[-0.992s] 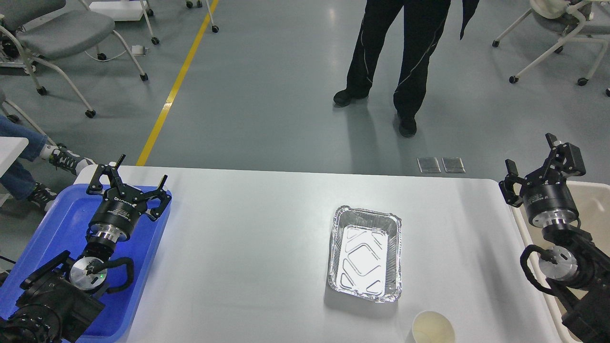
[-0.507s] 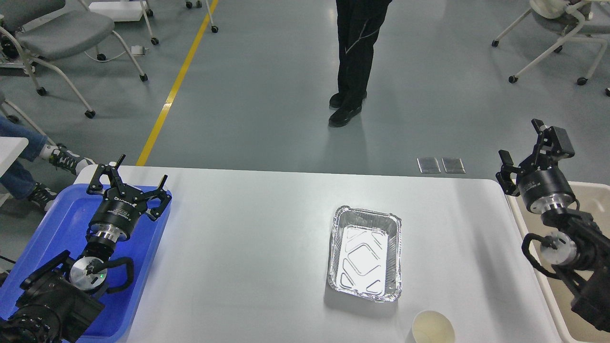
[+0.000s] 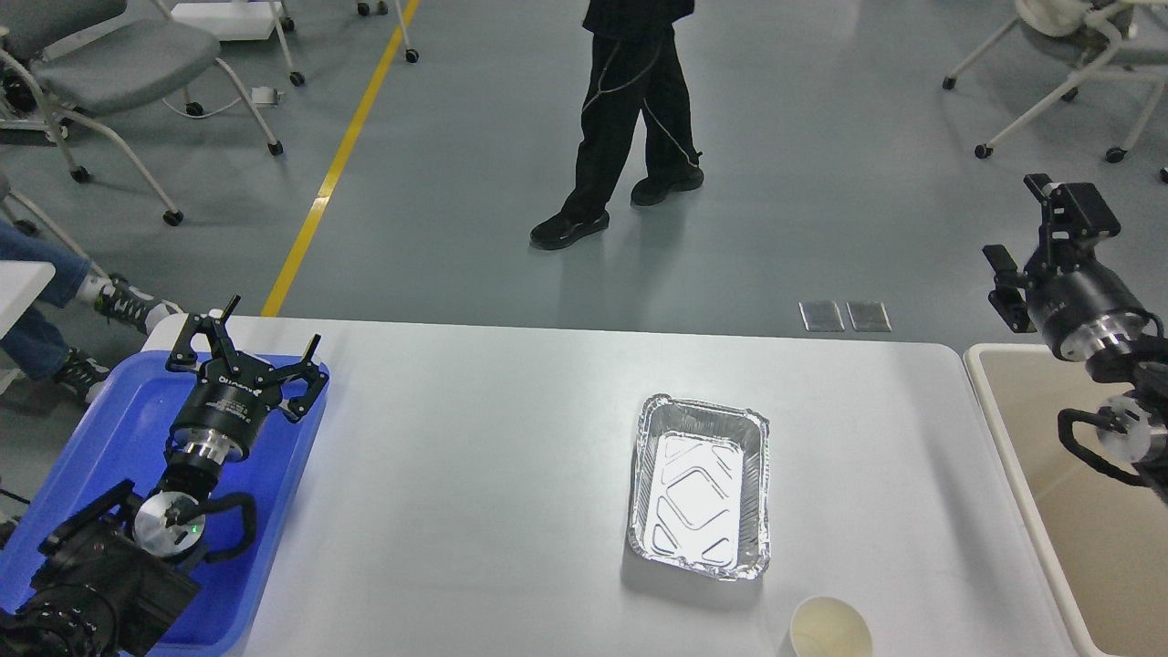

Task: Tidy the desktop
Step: 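Swing the right gripper out and lower it toward the white paper cup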

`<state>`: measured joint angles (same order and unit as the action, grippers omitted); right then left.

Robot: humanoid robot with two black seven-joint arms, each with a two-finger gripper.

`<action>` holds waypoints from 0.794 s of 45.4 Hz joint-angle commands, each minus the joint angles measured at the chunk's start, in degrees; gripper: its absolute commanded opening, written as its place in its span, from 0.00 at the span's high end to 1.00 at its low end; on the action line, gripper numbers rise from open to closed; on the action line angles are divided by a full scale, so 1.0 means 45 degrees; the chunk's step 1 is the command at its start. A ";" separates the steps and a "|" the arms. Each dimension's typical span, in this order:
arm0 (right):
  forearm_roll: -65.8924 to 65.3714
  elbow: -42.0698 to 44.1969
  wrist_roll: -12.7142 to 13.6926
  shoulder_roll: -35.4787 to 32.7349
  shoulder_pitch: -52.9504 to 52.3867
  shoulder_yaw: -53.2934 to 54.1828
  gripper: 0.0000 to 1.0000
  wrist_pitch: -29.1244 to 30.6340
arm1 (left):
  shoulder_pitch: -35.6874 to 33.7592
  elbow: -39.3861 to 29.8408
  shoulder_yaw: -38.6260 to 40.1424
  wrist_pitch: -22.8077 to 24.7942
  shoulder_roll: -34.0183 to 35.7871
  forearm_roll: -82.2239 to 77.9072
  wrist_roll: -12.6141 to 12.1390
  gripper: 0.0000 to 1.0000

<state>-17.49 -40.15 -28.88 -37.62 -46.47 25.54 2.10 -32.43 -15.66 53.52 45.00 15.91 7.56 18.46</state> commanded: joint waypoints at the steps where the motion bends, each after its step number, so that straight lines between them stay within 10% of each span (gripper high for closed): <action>1: -0.1695 -0.0159 0.0285 -0.1289 -0.2289 -0.4110 0.00 0.0061 | 0.0000 0.0004 0.0000 0.0000 0.0000 0.0001 0.0000 0.00; 18: -1.0328 -0.3536 0.1886 -0.2753 -0.4048 -0.5401 0.00 0.1582 | 0.0000 0.0004 0.0000 0.0000 0.0000 0.0001 0.0000 0.00; 36: -1.1327 -0.7402 0.2648 -0.4042 -0.7466 -1.0264 0.00 0.2951 | 0.0000 0.0004 0.0000 0.0000 0.0000 0.0001 0.0000 0.00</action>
<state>-63.02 -60.82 -18.92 -51.07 -72.38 -10.14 12.33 -32.43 -15.66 53.53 45.00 15.91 7.56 18.46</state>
